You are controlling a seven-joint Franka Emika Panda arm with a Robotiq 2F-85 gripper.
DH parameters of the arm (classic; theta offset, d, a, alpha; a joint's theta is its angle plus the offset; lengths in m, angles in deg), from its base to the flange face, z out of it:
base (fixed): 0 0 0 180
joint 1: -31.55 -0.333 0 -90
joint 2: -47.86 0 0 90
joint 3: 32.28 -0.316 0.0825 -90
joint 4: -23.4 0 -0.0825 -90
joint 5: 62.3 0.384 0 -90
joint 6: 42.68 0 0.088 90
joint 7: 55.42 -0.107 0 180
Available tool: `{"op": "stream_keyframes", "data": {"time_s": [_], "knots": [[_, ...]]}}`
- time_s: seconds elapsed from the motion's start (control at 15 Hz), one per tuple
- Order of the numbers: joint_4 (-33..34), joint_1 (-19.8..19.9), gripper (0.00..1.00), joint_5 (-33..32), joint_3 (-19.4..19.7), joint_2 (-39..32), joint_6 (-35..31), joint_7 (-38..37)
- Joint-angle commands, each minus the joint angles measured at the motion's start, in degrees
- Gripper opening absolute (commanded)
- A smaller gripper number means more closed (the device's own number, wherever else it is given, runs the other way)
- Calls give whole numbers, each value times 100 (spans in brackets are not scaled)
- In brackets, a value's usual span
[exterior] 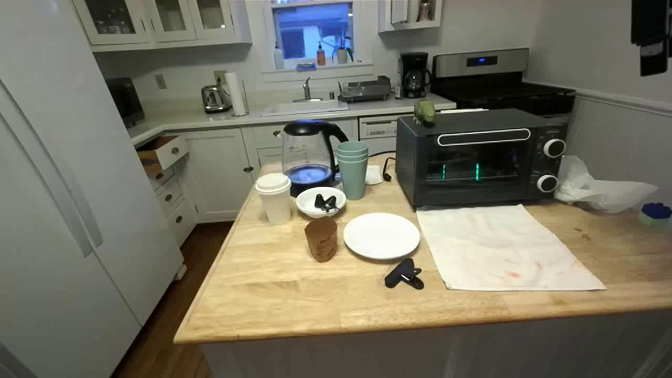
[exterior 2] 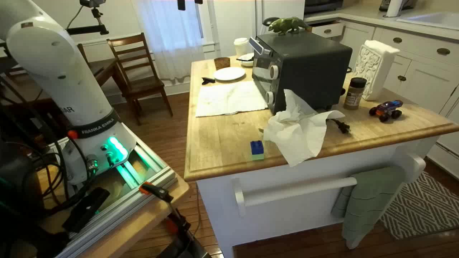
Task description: Remove the white lid from the paper cup on the left and put the white paper cup in the brown coffee sleeve
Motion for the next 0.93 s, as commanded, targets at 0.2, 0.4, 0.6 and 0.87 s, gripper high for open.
{"op": "stream_keyframes", "data": {"time_s": [0.2, 0.4, 0.6, 0.87], "knots": [[11, -87, 100, -21, 71, -1, 18, -26], [387, -155, 100, 143, -15, -431, 99, -225], [1033, -401, 100, 262, -260, -1172, 138, -465], [2267, -665, 100, 574, -503, -2344, 355, -931]]}}
